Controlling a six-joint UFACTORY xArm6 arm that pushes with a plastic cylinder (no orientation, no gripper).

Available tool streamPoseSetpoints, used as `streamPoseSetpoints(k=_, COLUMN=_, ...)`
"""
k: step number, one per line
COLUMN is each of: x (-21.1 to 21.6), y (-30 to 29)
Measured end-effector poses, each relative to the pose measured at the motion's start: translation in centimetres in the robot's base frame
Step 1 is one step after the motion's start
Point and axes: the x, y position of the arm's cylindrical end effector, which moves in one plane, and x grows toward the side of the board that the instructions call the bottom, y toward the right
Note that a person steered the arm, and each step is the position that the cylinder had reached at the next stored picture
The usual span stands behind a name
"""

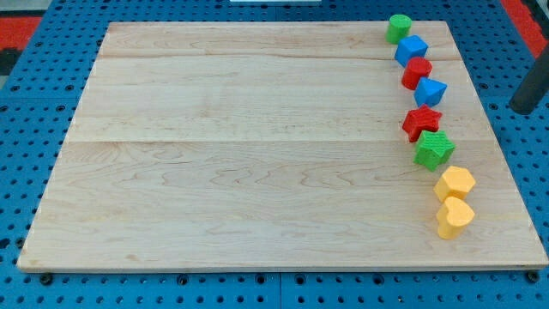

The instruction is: Separate the red star from the vertical line of blocks

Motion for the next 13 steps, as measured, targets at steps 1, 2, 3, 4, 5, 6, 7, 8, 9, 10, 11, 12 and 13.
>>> streamPoseSetpoints(k=1, x=0.0, y=0.0)
streamPoseSetpoints(k=2, x=0.0, y=-0.1)
streamPoseSetpoints(k=3, x=-1.1, y=-0.2)
streamPoseSetpoints(k=4, x=-1.8, y=-0.4)
streamPoseSetpoints(k=5, x=-1.8, y=-0.5)
streamPoseSetpoints(k=6, x=-2.3, y=-0.6)
streamPoseSetpoints(k=7, x=-1.9, y=-0.8)
streamPoseSetpoints(k=8, x=-1.8, y=-0.9)
streamPoseSetpoints(k=9, x=-1.8, y=-1.3)
streamPoseSetpoints(k=10, x=-1.7, y=-1.5)
streamPoseSetpoints(k=11, x=0.4, y=-5.2)
streamPoseSetpoints(k=12, x=0.7, y=-7.8)
streamPoseSetpoints(k=13, x=1.3, y=-9.1)
